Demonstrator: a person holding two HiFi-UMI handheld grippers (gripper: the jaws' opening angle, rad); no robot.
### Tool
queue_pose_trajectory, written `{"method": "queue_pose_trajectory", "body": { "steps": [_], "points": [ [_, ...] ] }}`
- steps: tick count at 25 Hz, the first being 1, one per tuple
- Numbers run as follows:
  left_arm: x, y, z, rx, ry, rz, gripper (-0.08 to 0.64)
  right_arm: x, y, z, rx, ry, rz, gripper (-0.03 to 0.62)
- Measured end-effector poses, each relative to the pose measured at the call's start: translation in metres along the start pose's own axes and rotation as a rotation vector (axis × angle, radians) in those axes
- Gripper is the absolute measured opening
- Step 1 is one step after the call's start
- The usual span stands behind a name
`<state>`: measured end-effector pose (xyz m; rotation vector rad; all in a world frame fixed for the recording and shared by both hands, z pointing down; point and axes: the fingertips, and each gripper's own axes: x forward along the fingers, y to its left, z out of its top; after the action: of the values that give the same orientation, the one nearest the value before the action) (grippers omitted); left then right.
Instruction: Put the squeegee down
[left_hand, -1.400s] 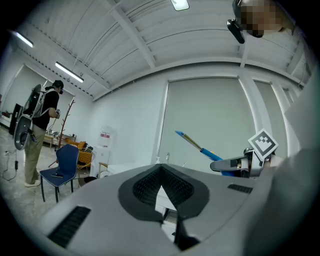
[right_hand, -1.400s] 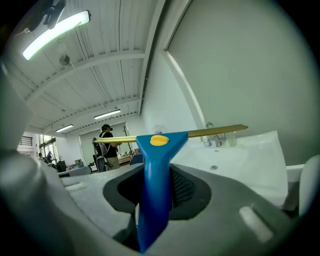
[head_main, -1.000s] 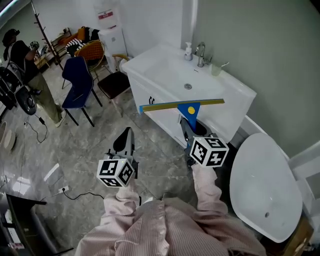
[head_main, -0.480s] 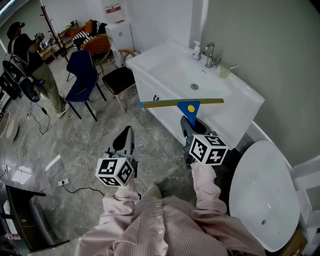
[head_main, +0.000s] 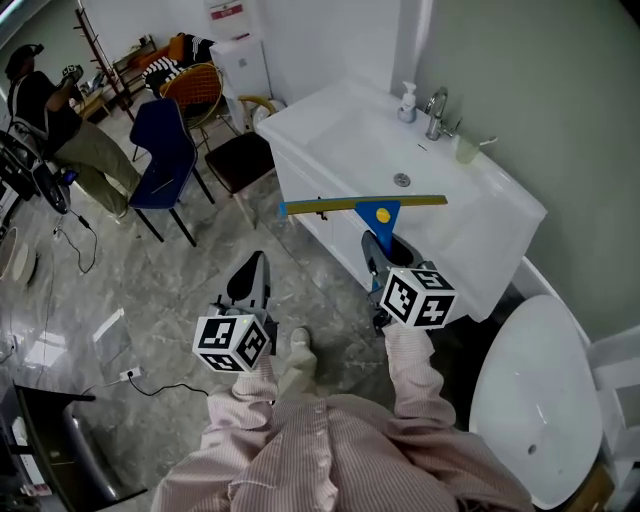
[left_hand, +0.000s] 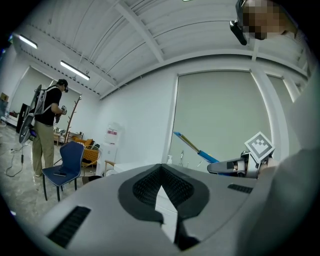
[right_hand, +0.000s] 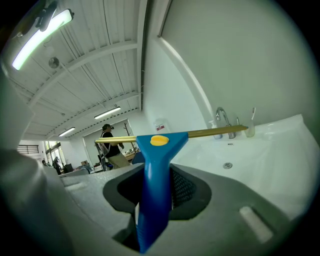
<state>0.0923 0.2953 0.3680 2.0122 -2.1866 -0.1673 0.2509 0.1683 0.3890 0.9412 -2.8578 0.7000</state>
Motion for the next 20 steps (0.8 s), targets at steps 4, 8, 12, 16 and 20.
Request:
{"method": "queue_pose_trajectory", "body": {
  "steps": [4,8,12,16,20],
  "points": [
    [0.036,0.034,0.007,-0.007,0.007,-0.019,0.002,0.046,-0.001,0.006,0.008,0.005,-0.019,0.115],
    [0.077,0.071,0.019,-0.011,0.018,-0.042,0.002,0.098,0.0,0.016,0.021,0.007,-0.033,0.115],
    [0.117,0.108,0.029,-0.014,0.024,-0.062,0.002,0.146,0.004,0.025,0.014,0.006,-0.023,0.115],
    [0.152,0.141,0.033,-0.024,0.035,-0.082,0.002,0.191,0.004,0.028,0.009,0.022,-0.043,0.115],
    [0.181,0.17,0.035,-0.036,0.043,-0.093,0.002,0.227,-0.001,0.03,0.026,0.03,-0.067,0.115]
  ]
}}
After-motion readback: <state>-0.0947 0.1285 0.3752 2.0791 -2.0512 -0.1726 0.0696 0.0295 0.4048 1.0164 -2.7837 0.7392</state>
